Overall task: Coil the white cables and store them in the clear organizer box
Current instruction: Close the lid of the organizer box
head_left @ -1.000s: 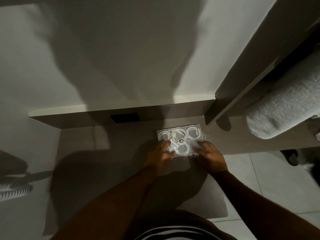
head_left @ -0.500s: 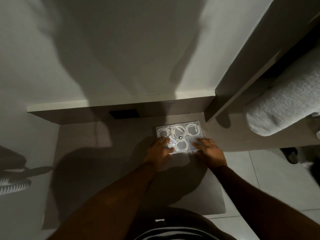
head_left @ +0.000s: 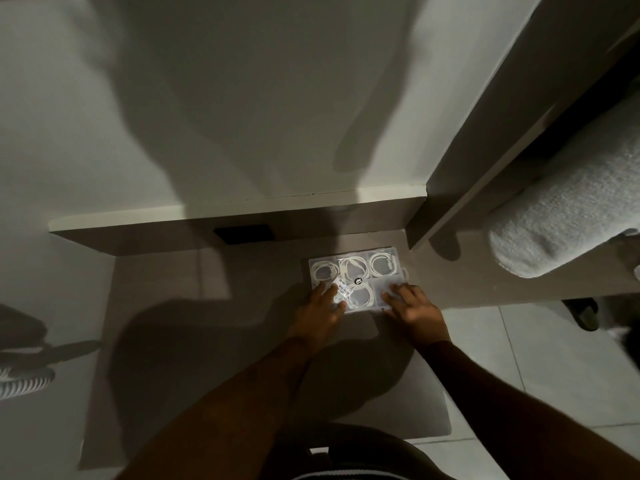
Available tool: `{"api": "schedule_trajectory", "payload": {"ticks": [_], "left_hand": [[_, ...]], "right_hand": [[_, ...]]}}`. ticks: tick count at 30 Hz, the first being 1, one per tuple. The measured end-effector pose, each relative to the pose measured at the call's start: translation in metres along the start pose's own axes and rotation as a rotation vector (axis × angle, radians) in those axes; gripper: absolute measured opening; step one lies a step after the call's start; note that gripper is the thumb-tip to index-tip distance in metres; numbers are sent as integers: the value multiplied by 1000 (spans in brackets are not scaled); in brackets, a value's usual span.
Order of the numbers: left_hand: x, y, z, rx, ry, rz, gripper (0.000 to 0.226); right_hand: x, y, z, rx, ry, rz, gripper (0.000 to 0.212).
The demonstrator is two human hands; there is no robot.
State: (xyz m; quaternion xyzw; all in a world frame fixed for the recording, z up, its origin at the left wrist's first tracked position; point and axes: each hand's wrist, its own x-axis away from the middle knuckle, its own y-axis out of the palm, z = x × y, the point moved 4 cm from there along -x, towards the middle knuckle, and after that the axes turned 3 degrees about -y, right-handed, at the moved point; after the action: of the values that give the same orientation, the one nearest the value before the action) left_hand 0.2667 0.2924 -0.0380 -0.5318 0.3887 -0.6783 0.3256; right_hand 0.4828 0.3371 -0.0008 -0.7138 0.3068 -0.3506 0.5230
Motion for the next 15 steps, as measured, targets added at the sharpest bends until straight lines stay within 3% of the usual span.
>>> {"api": "schedule_trajectory", "payload": {"ticks": [4,15], "left_hand": [[-1,3,-1,-1,-9,-23,50],[-8,-7,4,10,-98,81,30]], "right_hand": [[-1,2,-4,19,17,14,47],[2,0,-10,-34,54,92,45]]}}
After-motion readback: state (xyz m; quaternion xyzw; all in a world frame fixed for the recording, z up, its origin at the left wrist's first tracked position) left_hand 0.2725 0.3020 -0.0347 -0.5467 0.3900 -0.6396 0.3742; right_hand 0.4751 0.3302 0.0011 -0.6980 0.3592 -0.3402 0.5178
